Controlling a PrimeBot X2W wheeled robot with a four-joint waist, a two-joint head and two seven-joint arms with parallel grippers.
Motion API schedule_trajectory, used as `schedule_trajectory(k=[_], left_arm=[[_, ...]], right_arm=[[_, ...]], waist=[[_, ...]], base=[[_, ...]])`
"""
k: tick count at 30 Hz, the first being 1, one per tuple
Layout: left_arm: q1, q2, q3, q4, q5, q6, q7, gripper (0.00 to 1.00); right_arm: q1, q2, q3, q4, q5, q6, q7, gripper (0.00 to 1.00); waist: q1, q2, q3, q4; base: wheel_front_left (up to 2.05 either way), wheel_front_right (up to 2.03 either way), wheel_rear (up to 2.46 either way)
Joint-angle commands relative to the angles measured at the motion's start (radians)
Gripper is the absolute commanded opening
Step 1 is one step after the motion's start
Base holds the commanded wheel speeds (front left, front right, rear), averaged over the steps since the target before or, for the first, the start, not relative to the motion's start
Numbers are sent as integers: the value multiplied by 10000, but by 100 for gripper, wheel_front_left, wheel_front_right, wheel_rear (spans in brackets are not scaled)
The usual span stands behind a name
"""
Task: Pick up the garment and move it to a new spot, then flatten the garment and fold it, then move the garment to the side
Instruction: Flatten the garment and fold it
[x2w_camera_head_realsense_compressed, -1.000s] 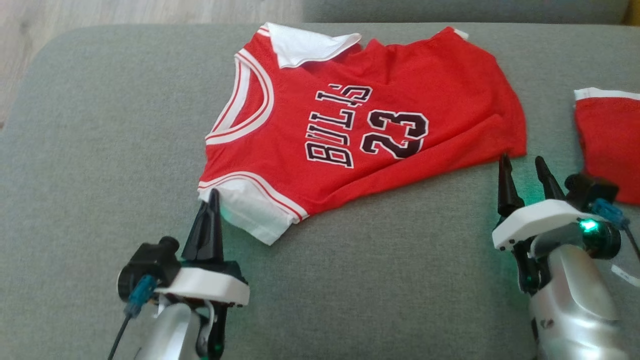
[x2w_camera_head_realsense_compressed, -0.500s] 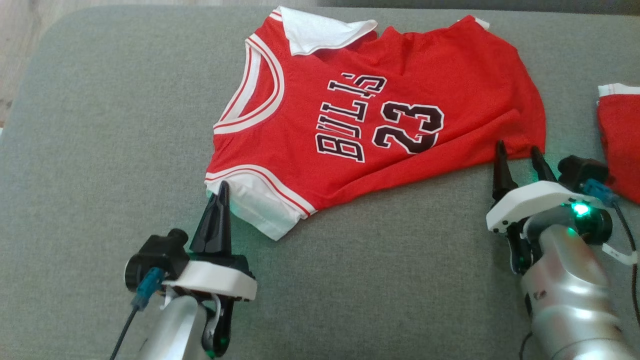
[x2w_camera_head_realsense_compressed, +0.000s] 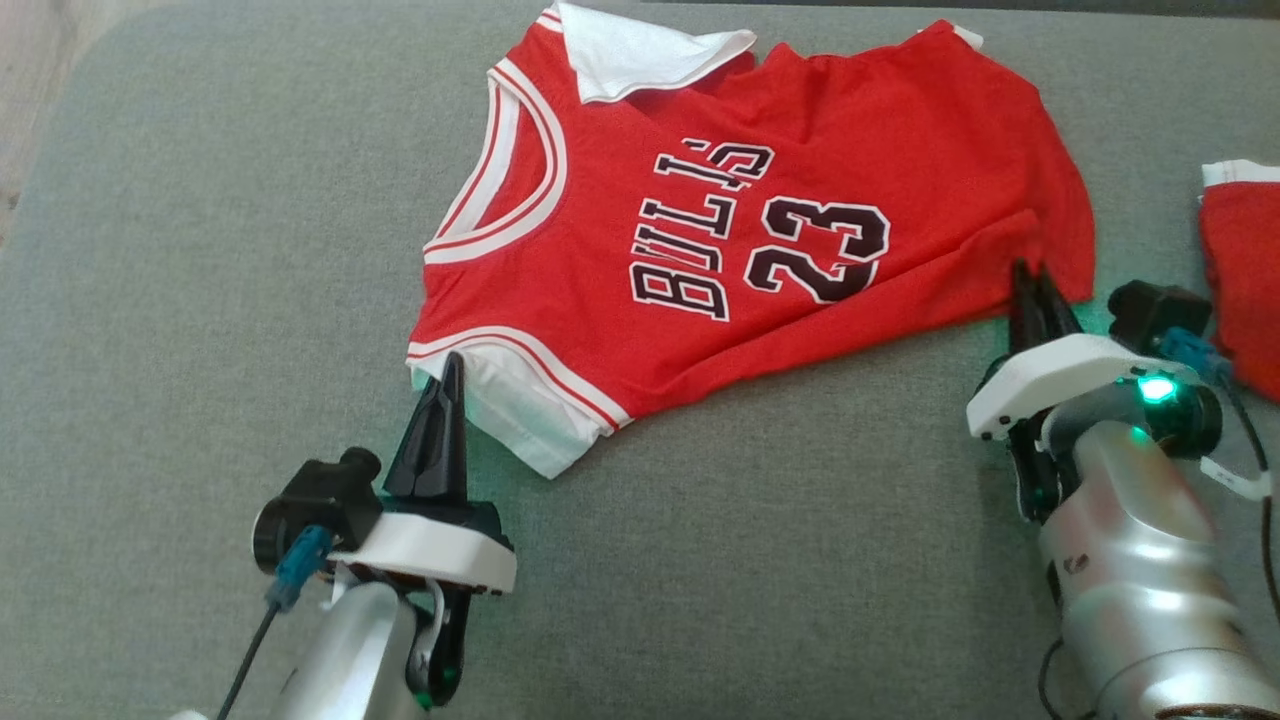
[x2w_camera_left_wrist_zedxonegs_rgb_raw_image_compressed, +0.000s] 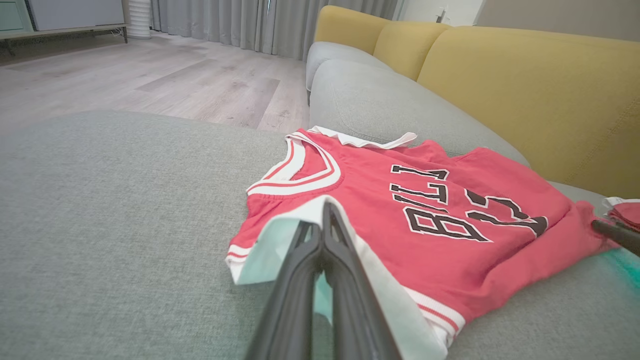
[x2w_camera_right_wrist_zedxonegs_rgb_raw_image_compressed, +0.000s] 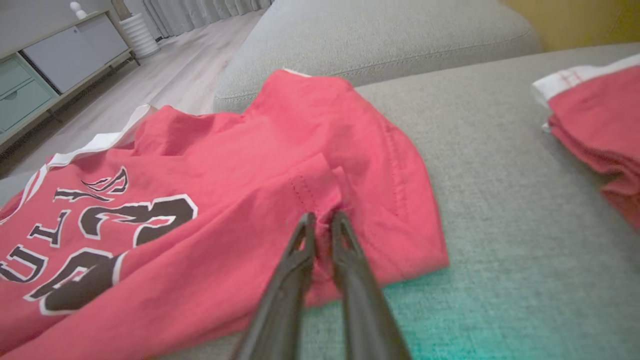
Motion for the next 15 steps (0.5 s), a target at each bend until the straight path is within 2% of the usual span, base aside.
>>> schedule_trajectory(k=[1,8,15], left_arm=[[-355,74,286,-226,-68,15,-82,0],[-205,74,463,-274,-52,66,-82,0],[222,74,1130,-901,-54,64,-82,0]], right_arm=[[-242,9,285,-356,-110,-9,-136,0],[243,9,719,-1356,77,-9,-138,0],[1526,9,1015,-3216,708,-9,-138,0]], waist=[[0,0,-48,-34],[0,0,-428,-348],[0,0,-983,-1032]], base=[[0,0,0],[0,0,0],[0,0,0]])
